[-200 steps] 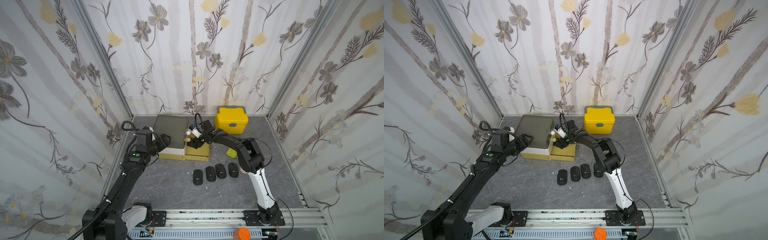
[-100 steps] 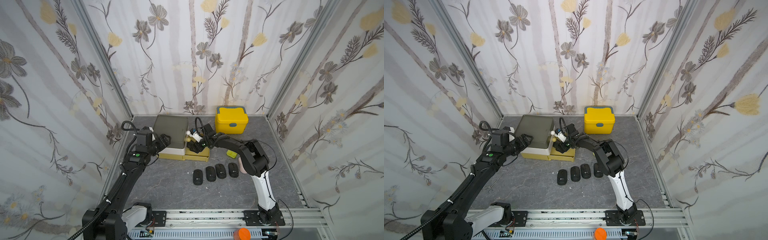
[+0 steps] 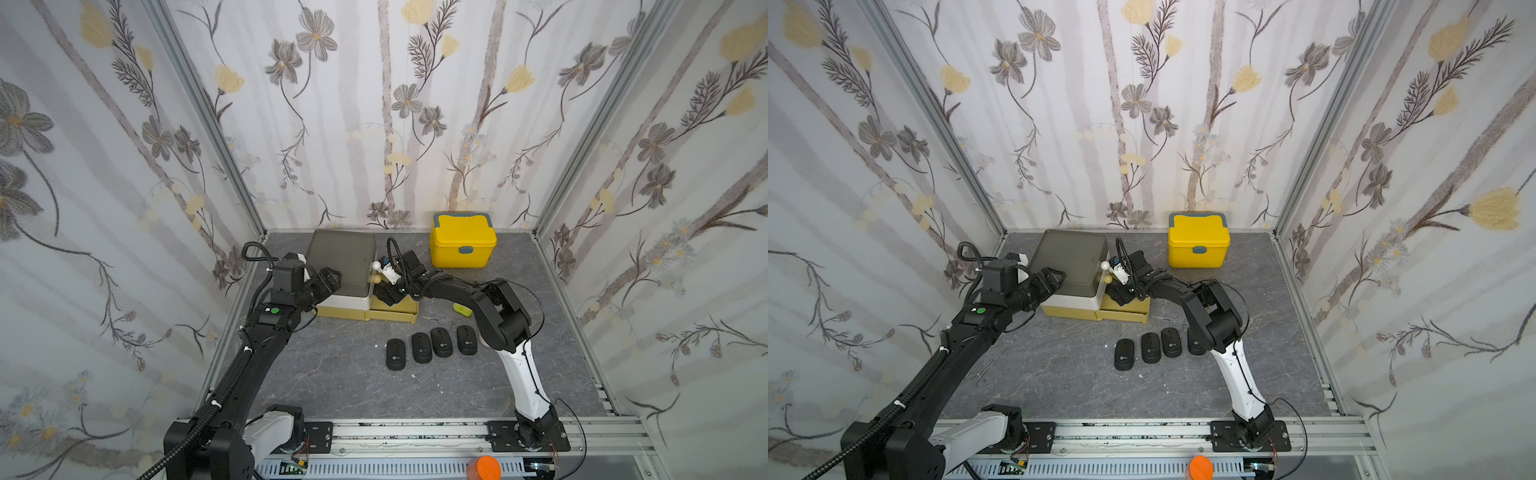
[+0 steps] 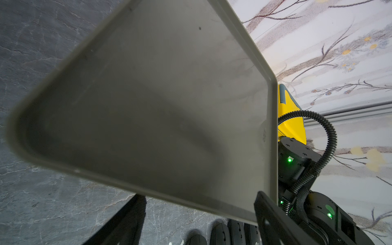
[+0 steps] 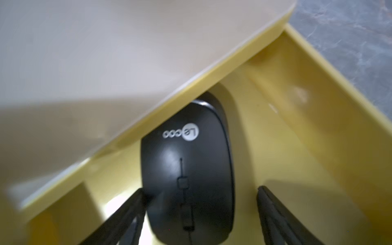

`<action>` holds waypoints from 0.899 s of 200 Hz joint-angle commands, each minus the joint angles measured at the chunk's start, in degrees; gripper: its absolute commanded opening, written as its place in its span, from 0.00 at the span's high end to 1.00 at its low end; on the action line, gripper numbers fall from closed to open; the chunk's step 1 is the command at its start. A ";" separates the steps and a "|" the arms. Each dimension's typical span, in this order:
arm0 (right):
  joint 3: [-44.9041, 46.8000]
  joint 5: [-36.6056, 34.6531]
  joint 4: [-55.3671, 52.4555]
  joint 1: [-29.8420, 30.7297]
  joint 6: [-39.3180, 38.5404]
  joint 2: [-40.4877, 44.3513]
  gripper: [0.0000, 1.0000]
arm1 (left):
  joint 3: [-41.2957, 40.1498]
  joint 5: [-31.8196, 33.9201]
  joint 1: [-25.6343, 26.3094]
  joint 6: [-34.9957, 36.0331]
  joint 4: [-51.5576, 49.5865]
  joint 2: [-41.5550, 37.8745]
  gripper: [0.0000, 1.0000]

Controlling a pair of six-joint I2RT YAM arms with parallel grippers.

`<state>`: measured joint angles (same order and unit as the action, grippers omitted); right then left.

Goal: Take the mice out of the drawer
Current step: Pick up the mouse from the drawer.

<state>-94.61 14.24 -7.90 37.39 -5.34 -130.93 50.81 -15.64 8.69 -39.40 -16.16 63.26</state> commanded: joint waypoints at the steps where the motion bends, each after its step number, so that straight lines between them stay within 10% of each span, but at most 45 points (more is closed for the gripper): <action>1: -0.40 -2.17 0.19 0.71 1.08 -0.73 0.23 | 0.23 0.53 0.01 0.11 3.07 0.00 0.17; 180: 5.89 -5.11 4.84 -0.11 2.25 5.60 0.48 | 1.57 1.16 0.01 0.37 2.28 -0.25 0.17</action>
<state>-89.03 10.00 -4.97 37.69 -3.90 -126.10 51.48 -15.05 8.69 -39.38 -16.53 63.13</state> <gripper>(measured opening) 0.549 0.826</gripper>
